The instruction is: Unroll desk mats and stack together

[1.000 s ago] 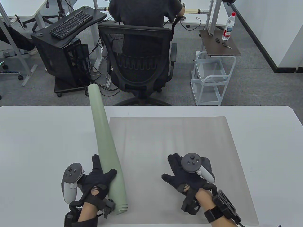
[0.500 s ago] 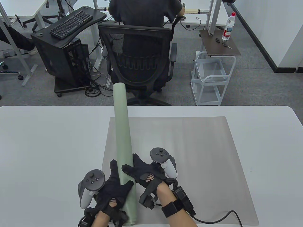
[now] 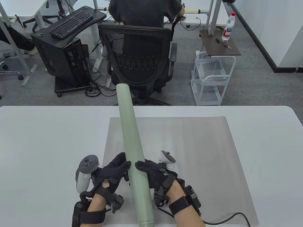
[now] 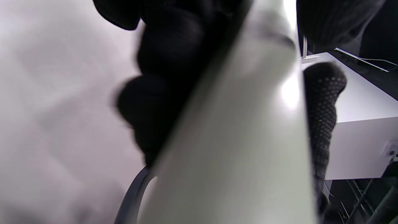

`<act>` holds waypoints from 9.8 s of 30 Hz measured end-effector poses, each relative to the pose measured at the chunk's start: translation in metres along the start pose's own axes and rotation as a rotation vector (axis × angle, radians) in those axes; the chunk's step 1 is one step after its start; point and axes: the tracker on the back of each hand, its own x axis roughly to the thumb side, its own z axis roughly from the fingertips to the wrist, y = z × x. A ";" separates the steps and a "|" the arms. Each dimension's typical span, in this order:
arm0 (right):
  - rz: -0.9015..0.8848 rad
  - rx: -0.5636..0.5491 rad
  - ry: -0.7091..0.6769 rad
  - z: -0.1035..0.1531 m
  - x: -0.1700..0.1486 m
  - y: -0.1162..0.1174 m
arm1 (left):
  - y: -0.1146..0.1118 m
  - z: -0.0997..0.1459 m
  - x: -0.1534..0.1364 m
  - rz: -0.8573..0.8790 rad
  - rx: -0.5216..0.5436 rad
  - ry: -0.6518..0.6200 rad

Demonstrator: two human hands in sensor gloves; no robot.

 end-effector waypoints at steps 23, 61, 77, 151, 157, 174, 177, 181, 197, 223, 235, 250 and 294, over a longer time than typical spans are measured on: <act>-0.221 0.007 -0.096 0.001 0.001 -0.013 | 0.013 -0.009 0.009 0.032 -0.009 -0.122; -0.216 0.103 -0.281 0.004 0.016 -0.012 | 0.045 -0.006 -0.007 0.246 0.060 -0.157; -0.363 0.190 -0.287 0.009 0.015 -0.003 | 0.062 0.002 -0.018 0.329 0.087 -0.161; 0.250 -0.402 0.023 0.066 0.043 -0.060 | 0.097 0.038 -0.001 -0.171 0.015 -0.031; 0.524 -0.639 0.318 0.052 0.035 -0.065 | 0.084 0.021 -0.013 -0.384 0.154 0.147; 0.770 -0.742 0.550 0.030 0.017 -0.069 | 0.070 -0.011 -0.062 -0.568 0.136 0.438; 0.769 -0.714 0.546 0.032 0.018 -0.072 | 0.070 -0.016 -0.065 -0.477 0.092 0.402; 0.776 -0.683 0.560 0.038 0.018 -0.078 | 0.074 -0.025 -0.063 -0.302 0.090 0.371; 0.723 -0.727 0.568 0.040 0.009 -0.081 | 0.125 -0.139 -0.017 -0.274 0.231 0.317; 0.870 -0.763 0.729 0.028 0.008 -0.071 | 0.103 -0.199 -0.038 -1.032 0.291 0.649; 0.884 -0.770 0.745 0.025 0.009 -0.071 | 0.080 -0.052 -0.056 -1.011 0.019 0.639; 0.898 -0.765 0.781 0.021 0.014 -0.071 | 0.032 0.003 -0.081 -1.091 0.164 0.563; 0.013 -0.401 0.320 0.048 0.026 -0.113 | -0.019 -0.067 -0.036 -1.551 -0.109 0.586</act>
